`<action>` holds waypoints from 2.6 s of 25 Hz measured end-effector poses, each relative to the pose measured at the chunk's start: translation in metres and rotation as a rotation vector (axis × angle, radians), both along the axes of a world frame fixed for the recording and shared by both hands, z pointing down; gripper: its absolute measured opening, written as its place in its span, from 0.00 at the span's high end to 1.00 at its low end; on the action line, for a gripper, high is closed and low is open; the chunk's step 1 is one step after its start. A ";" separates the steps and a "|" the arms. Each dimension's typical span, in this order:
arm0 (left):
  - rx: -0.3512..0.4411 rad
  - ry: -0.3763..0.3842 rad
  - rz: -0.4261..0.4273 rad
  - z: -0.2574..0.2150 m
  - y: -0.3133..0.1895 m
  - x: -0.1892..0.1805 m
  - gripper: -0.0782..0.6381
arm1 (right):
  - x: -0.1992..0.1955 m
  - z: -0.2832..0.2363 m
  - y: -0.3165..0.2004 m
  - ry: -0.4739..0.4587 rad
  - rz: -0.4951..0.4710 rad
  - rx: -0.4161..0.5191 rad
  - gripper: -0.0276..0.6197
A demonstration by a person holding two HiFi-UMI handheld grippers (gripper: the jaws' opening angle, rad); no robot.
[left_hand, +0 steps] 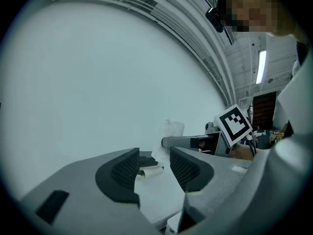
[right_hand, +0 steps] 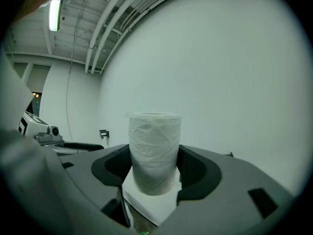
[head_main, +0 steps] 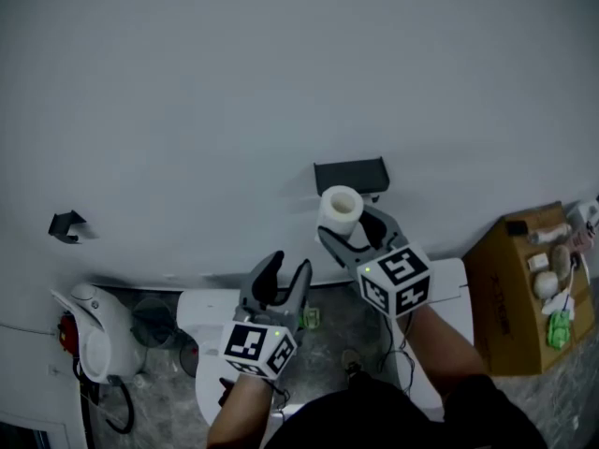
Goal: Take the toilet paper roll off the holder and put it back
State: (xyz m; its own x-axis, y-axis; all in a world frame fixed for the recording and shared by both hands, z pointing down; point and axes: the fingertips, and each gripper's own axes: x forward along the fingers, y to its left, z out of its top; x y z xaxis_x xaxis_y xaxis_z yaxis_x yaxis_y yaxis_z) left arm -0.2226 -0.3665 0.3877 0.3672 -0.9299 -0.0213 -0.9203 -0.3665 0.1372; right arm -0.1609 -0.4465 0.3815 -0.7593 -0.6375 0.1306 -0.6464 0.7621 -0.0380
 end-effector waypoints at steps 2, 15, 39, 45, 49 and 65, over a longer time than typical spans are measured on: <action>0.003 -0.004 0.005 0.000 -0.020 0.007 0.63 | 0.008 -0.001 -0.022 0.001 0.007 0.003 0.52; 0.014 -0.014 0.024 -0.005 -0.110 0.040 0.63 | 0.038 0.000 -0.124 0.026 0.039 0.014 0.52; -0.012 0.011 0.004 0.015 -0.162 0.043 0.63 | 0.032 0.042 -0.182 0.249 0.034 0.022 0.52; -0.012 0.009 -0.002 0.013 -0.157 0.043 0.63 | 0.030 0.044 -0.178 0.277 0.043 0.019 0.51; -0.015 0.007 -0.011 0.014 -0.152 0.041 0.63 | 0.031 0.040 -0.179 0.244 0.052 0.015 0.47; -0.007 0.010 -0.010 0.008 -0.117 0.039 0.63 | 0.058 0.034 -0.152 0.129 0.129 -0.040 0.41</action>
State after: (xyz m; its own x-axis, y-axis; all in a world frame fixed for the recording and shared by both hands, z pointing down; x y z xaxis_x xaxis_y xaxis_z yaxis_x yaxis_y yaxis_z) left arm -0.1832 -0.4833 0.3960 0.3577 -0.9337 -0.0178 -0.9225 -0.3562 0.1489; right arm -0.1026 -0.5987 0.4154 -0.6466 -0.7210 0.2490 -0.7404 0.6718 0.0226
